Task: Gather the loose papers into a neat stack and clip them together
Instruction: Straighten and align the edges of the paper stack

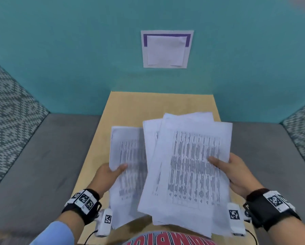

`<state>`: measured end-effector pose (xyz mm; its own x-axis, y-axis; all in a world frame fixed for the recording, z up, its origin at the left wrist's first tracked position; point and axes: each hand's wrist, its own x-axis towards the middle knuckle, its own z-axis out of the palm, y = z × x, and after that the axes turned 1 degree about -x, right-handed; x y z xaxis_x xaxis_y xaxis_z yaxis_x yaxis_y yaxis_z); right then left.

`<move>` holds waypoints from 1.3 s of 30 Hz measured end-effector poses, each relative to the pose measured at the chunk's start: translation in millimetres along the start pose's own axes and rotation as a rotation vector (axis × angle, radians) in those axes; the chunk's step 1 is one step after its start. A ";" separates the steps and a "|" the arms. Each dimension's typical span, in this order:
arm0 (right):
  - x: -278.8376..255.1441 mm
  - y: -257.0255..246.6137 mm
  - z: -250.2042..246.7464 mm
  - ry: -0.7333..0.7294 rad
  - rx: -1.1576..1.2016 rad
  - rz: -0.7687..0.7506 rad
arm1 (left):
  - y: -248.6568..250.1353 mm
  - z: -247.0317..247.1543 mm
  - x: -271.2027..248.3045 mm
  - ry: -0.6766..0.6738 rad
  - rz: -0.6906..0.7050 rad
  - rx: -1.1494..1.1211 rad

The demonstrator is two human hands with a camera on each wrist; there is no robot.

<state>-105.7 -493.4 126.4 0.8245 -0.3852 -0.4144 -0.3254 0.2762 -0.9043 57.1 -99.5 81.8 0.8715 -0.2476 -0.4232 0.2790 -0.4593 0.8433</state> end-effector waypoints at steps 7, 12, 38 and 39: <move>10.7 -8.5 35.0 -0.162 0.031 0.048 | 67.3 29.6 -13.8 -0.180 0.137 -0.223; 3.9 -12.2 43.9 -0.219 0.027 0.008 | 77.2 35.1 -16.9 -0.190 0.146 -0.141; -1.2 42.9 30.5 0.082 -0.176 -0.150 | 47.6 57.2 3.4 -0.153 0.234 -0.119; 0.5 50.2 29.4 0.072 -0.189 -0.124 | 45.2 58.5 3.7 -0.169 0.231 -0.070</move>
<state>-108.0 -453.8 83.8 0.8306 -0.4699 -0.2989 -0.3099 0.0559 -0.9491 49.4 -171.1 99.1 0.8375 -0.4799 -0.2613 0.1129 -0.3158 0.9421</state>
